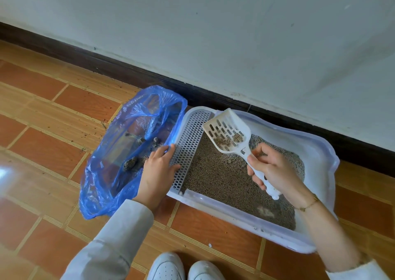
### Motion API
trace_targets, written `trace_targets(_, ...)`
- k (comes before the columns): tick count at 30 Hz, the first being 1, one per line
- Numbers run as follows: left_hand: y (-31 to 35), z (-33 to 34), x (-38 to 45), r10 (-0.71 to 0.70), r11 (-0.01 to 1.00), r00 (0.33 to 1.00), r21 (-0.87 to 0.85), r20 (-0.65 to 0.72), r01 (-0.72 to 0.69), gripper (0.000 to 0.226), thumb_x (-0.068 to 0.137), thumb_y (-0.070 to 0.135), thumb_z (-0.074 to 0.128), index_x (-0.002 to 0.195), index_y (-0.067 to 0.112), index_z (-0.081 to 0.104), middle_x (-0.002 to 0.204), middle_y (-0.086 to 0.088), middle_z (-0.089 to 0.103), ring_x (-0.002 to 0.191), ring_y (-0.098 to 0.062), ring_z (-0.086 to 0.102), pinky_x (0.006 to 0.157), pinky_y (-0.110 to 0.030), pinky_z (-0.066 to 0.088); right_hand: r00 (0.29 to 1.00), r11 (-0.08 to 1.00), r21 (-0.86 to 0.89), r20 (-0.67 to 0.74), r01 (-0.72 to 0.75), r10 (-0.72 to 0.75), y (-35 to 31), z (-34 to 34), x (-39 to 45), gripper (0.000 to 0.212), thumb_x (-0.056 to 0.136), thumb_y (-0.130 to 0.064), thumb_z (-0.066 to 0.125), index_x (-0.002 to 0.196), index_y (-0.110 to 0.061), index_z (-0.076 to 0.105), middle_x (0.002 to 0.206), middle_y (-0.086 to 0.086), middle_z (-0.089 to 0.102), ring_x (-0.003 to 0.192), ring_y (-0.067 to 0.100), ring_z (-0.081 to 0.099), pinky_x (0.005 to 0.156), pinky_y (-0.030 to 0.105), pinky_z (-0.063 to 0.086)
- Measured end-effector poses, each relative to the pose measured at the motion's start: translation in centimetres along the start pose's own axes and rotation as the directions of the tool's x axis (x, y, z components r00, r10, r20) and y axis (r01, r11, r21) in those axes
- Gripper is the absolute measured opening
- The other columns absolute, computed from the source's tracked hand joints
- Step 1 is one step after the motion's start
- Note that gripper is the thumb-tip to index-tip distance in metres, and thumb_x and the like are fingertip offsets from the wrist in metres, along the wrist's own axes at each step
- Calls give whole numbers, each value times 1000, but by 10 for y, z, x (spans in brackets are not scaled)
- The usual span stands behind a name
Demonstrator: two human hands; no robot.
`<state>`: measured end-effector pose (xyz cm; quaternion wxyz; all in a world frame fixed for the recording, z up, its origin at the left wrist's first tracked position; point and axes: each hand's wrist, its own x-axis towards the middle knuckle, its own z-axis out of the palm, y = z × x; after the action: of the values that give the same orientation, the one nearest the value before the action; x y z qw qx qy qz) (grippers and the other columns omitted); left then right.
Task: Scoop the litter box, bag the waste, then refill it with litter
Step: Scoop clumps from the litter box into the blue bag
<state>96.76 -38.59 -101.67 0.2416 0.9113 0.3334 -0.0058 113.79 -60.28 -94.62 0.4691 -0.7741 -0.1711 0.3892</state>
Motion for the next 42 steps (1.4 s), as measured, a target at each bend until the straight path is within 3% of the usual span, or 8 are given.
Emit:
trace_targets(6,-4,2,1,3,1000,1000,-13,7,-3,61,90,28,65,145,14,42,143,-10,47,124,-34,46,101,-48,42,992,994,-62,94,88,-82,-37,36,26,14,96,-17,56,90,-6,50,70,14,66,49,23,49,43,30,41)
trace_targets(10,-7,6,1,2,1000,1000,-16,-2,-2,61,91,29,64,145,14,40,144,-9,46,123,-33,46,102,-47,40,970,919,-312,127,239,-209,-59,72,53,15,95,-25,56,88,-14,51,68,7,68,46,16,57,43,31,49)
trace_targets(15,-9,9,3,-5,999,1000,-36,-5,5,64,89,30,65,146,16,40,145,-6,45,126,-31,44,102,-45,38,924,620,-697,179,362,-338,-64,111,81,16,92,-33,56,91,-22,44,78,0,67,71,27,64,57,36,45)
trace_targets(22,-11,10,3,-13,999,1000,-39,-9,13,63,92,32,60,149,20,36,149,-3,40,129,-27,40,102,-40,35,776,37,-903,347,429,-527,-62,138,92,35,91,-24,60,120,-22,41,87,4,63,71,27,66,50,31,30)
trace_targets(28,-11,9,3,-10,999,1000,-43,1,10,62,94,32,57,150,20,33,151,-4,37,132,-26,37,104,-40,33,651,-110,-901,383,419,-655,-62,140,95,34,78,-5,59,111,-13,59,69,9,57,52,26,57,42,29,35)
trace_targets(33,-9,7,2,-10,999,1000,-50,-3,10,62,93,31,59,149,19,33,150,-4,38,132,-27,37,104,-41,34,601,-123,-901,374,416,-706,-67,139,93,39,84,-4,29,105,-12,61,70,9,55,53,24,54,45,29,35)
trace_targets(36,-8,7,2,-15,999,1000,-41,0,15,61,94,32,57,149,20,33,151,-4,37,132,-26,36,104,-40,33,632,-68,-893,366,444,-683,-66,137,91,30,88,-4,39,108,-14,58,71,7,57,55,24,57,45,30,38)
trace_targets(42,-9,5,2,-10,1000,1000,-25,-8,10,62,92,34,60,149,23,35,150,-2,40,132,-26,38,105,-42,34,898,614,-710,59,345,-437,-59,104,68,14,93,-31,59,94,-19,51,70,-8,64,59,18,63,49,32,49)
